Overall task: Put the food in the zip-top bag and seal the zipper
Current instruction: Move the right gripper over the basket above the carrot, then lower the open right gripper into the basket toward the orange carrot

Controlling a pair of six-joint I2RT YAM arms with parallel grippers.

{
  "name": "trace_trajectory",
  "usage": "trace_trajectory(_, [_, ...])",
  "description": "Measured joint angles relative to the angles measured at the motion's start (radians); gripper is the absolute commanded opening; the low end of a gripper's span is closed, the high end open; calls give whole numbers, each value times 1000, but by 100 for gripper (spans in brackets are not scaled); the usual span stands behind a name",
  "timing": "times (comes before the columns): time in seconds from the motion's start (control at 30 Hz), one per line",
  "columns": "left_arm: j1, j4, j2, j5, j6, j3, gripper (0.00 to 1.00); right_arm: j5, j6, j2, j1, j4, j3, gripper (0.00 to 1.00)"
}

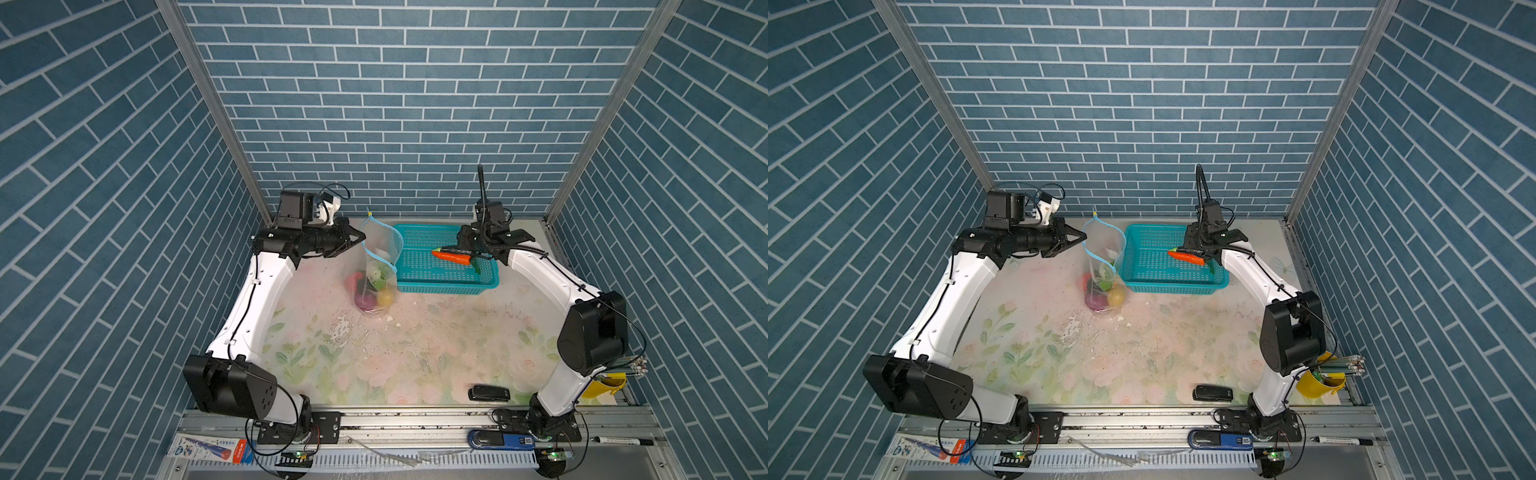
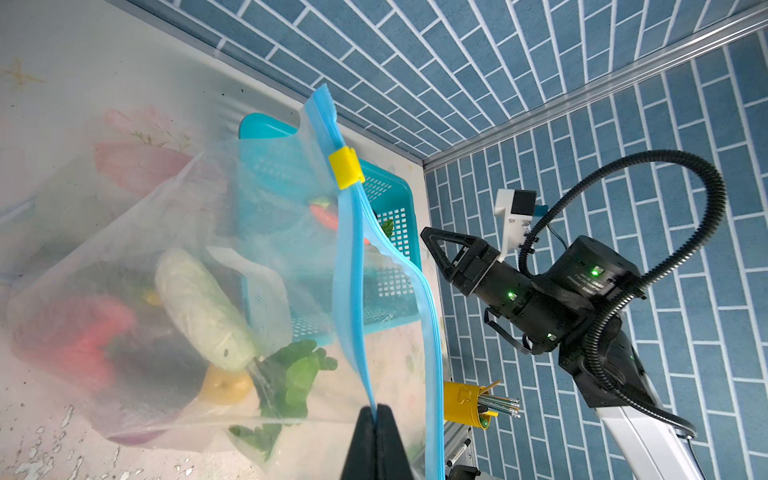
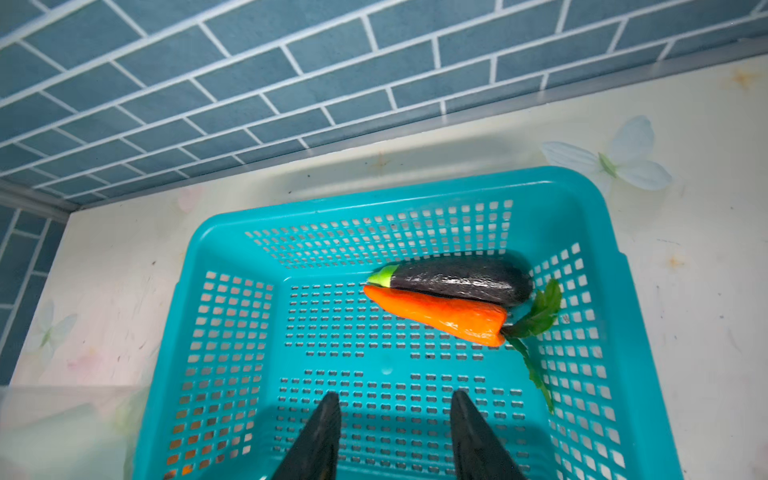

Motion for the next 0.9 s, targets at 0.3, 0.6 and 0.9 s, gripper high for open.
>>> trace_trajectory(0.3, [0, 10, 9, 1, 3, 0, 0, 170, 225, 91, -15, -11, 3, 48])
trace_trajectory(0.6, [0, 11, 11, 1, 13, 0, 0, 199, 393, 134, -56, -23, 3, 50])
trace_trajectory(0.9, [0, 13, 19, 7, 31, 0, 0, 211, 558, 153, -97, -79, 66, 58])
